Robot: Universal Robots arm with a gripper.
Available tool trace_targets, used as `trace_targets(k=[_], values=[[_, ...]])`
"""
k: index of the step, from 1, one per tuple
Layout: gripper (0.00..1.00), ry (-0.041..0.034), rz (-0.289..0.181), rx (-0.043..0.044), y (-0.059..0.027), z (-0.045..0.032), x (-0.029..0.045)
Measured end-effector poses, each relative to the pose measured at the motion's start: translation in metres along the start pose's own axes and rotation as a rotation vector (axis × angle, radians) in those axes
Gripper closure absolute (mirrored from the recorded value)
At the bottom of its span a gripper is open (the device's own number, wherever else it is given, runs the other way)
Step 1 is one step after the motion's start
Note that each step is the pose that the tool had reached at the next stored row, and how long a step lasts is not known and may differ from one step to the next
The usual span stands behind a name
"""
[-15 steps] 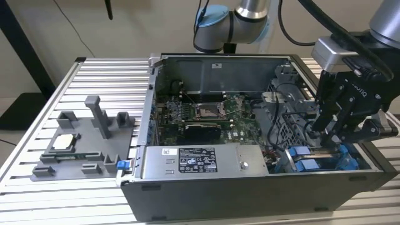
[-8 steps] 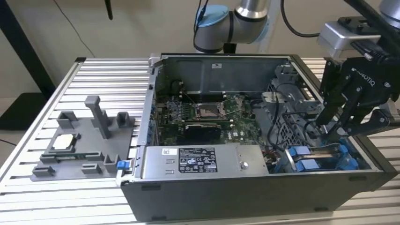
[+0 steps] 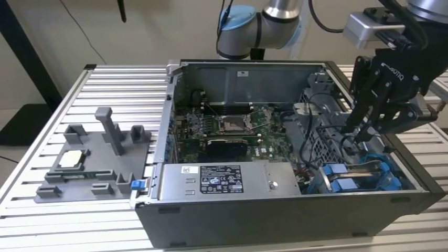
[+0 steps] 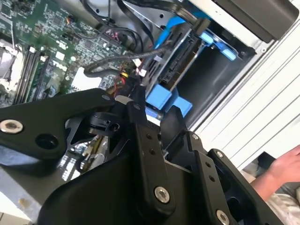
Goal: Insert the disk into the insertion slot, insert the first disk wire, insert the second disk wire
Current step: 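Insert the disk into the insertion slot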
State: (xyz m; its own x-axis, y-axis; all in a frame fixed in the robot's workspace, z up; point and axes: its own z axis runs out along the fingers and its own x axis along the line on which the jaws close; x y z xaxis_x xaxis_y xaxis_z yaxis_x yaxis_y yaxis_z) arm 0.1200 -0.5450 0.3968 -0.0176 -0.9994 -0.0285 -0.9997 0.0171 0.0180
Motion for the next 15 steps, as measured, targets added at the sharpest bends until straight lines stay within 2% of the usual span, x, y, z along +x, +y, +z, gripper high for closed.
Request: trace_targets(k=[3, 15], values=[[0.00, 0.0001, 0.000, 0.0006, 0.0002, 0.0003, -0.0088], [0.00, -0.0002, 0.019, 0.0014, 0.0005, 0.0114, -0.0169]])
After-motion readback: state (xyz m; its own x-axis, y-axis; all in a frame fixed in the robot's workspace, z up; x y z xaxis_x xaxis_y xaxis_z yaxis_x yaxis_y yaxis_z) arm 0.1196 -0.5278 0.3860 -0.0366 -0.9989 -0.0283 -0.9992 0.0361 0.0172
